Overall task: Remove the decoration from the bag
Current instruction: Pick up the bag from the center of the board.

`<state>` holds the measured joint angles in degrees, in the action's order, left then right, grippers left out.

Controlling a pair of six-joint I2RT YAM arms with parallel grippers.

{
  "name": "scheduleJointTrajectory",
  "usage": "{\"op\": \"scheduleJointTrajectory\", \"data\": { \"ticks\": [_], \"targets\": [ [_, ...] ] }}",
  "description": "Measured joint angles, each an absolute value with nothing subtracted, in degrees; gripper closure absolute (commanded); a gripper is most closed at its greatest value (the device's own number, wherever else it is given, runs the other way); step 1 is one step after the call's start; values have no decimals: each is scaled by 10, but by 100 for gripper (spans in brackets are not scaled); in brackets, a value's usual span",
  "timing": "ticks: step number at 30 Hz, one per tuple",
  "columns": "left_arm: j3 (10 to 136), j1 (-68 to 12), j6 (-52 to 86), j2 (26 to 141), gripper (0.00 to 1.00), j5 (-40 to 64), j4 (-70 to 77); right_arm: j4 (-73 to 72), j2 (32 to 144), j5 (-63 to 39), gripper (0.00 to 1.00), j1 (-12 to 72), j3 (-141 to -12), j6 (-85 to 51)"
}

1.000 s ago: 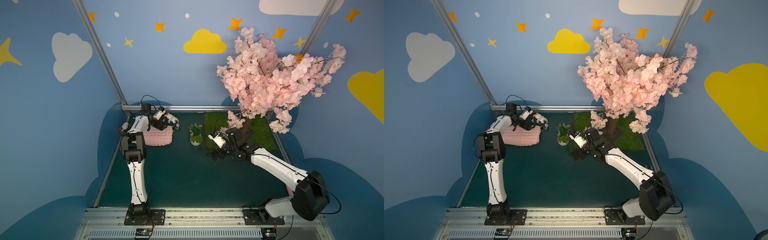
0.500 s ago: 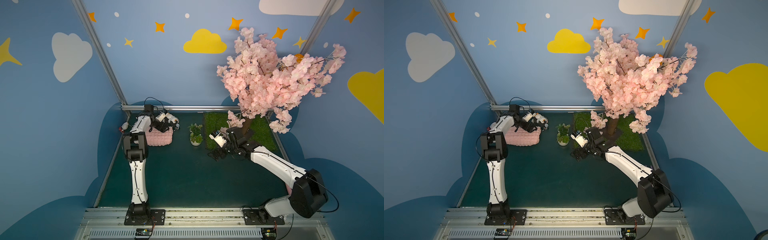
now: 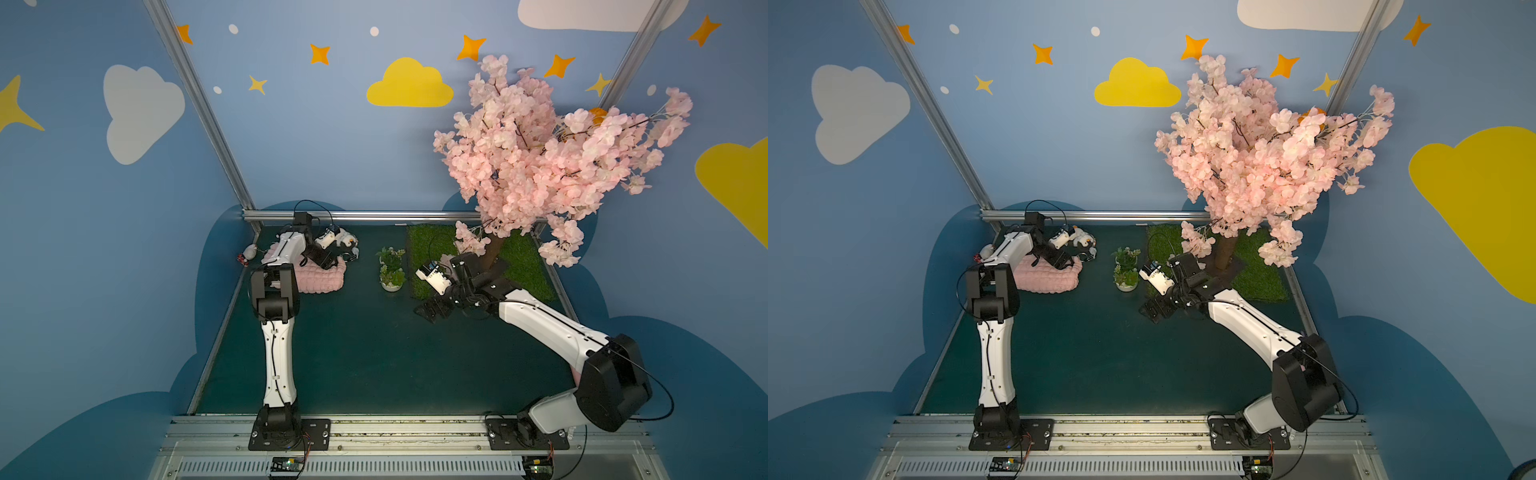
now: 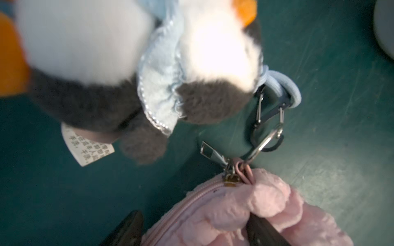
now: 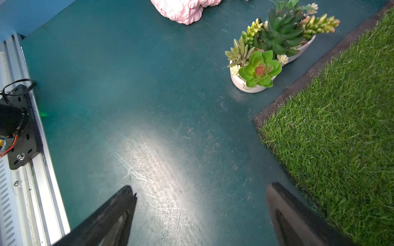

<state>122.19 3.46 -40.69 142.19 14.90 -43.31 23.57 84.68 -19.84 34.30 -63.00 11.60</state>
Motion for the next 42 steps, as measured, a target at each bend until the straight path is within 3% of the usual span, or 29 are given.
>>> {"op": "scheduleJointTrajectory", "data": {
  "ticks": [4, 11, 21, 31, 42],
  "targets": [
    [1225, 28, -411, 1423, 58, 138, -442, 239, 847, -198, 2, 343, -630, 115],
    [1233, 21, -409, 1428, 69, 123, -445, 239, 847, -198, 2, 343, -630, 112],
    [1247, 18, -389, 1434, 96, 115, -443, 239, 847, -195, 2, 343, -630, 108],
    [1225, 12, -348, 1414, 98, 100, -422, 233, 847, -184, 2, 339, -630, 90],
    [998, 2, -303, 1202, 98, 75, -266, 173, 844, -183, 2, 327, -630, 20]
  ]
}}
